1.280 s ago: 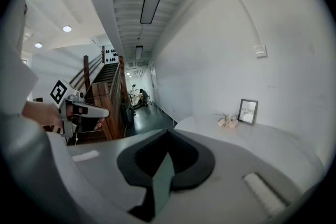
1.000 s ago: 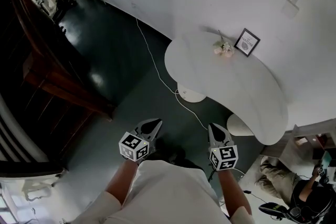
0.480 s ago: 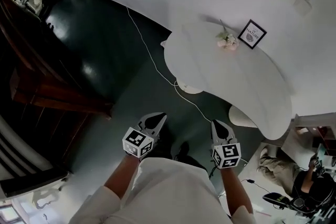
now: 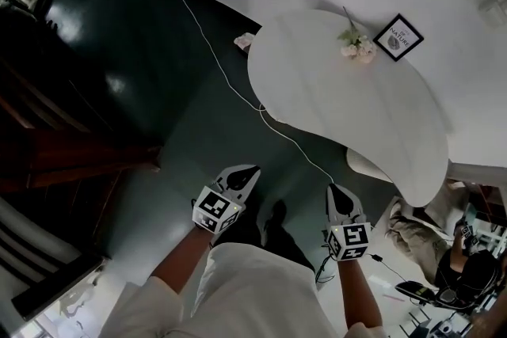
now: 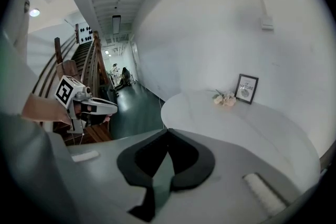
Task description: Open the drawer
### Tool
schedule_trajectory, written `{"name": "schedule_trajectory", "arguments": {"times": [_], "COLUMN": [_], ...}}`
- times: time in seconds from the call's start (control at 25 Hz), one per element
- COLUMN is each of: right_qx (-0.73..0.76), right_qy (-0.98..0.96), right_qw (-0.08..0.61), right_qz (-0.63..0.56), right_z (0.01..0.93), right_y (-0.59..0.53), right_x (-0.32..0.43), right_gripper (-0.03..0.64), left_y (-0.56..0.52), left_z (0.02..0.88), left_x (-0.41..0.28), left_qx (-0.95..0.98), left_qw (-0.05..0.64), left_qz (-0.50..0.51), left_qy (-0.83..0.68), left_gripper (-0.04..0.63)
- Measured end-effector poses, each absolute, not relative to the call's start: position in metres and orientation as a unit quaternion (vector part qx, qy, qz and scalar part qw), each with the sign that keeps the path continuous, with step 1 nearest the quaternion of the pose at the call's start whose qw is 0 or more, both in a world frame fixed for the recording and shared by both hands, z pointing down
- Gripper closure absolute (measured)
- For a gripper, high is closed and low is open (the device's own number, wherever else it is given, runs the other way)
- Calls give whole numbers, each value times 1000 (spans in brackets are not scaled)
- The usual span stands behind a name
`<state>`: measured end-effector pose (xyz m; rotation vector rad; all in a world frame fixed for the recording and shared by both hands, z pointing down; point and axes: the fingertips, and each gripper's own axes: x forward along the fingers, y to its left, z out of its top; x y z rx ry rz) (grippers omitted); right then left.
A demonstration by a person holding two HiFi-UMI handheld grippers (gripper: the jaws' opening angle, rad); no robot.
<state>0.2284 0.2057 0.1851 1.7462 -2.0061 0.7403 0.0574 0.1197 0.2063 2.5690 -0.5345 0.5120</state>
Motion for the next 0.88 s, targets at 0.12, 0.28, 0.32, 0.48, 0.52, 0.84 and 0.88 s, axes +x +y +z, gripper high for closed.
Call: {"name": "schedule_trajectory", "arguments": {"times": [0.12,0.28,0.32,0.48,0.52,0.84,0.88], "right_qx": [621,623,622,610,608,573,567], "right_qy": [-707,-702,-702,-705,-706,-735,-739], "right_qw": [192,181,180,190,193,234,239], "right_qz": [278,293,297,308,307,275,274], "right_z": [206,231,238,267,275,327,331], "right_y": [192,170,165,151,146,109,107], "right_x": [223,212,209,195,192,170,168], "right_gripper": [606,606,606,606,606,606,606], "left_y": [106,86,84,72,68,40,39], "left_z": [233,269,280,316,327,392,398], "left_x": [64,68,67,64,64,69,71], "left_qx": [934,933,932,927,927,930,929], "left_qw": [238,239,243,254,253,237,240], "left_qz": [187,189,192,187,186,179,178], "left_qy": [-188,-189,-191,-201,-203,-216,-217], "left_gripper": [589,588,589,589,589,589,589]}}
